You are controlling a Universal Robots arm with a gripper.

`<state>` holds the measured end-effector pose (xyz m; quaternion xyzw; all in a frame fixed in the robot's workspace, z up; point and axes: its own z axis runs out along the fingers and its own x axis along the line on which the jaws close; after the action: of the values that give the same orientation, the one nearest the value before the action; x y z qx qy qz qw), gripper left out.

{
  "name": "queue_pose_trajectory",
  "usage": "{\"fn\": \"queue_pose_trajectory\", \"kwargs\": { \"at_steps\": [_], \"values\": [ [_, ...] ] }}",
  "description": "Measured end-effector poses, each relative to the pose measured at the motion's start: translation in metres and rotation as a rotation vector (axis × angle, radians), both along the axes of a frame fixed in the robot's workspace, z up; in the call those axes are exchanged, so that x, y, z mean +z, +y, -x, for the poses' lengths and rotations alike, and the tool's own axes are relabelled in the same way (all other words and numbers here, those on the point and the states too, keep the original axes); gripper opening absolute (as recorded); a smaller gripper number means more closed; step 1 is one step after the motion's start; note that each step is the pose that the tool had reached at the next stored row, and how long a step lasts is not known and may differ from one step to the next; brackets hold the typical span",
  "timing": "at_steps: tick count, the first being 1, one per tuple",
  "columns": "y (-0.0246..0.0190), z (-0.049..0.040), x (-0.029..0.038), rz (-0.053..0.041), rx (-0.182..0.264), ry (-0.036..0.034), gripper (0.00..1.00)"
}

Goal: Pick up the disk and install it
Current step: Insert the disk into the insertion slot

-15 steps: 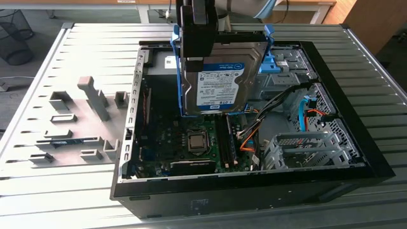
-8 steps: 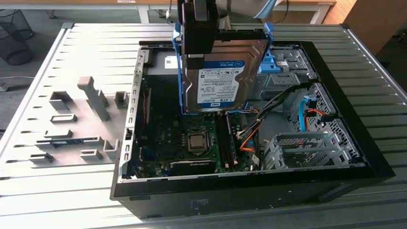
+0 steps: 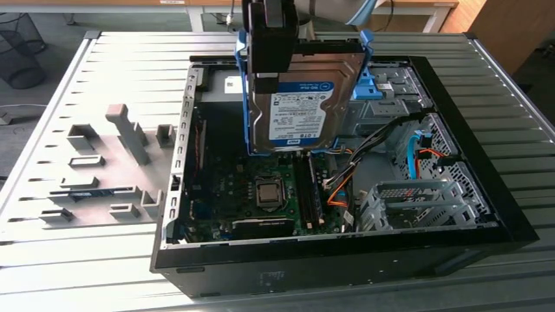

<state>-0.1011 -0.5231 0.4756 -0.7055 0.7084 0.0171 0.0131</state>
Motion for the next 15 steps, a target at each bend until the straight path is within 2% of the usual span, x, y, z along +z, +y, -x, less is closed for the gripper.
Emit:
{"fn": "queue_pose_trajectory", "kwargs": {
  "at_steps": [5,10,15],
  "values": [
    [0.0018,-0.0001,-0.0001,-0.0002,0.000,-0.0001,0.37],
    [0.0042,-0.0042,-0.0007,-0.0002,-0.016,-0.0001,0.37],
    [0.0045,-0.0074,-0.0010,-0.0002,-0.028,-0.0001,0.37]
  ]
}}
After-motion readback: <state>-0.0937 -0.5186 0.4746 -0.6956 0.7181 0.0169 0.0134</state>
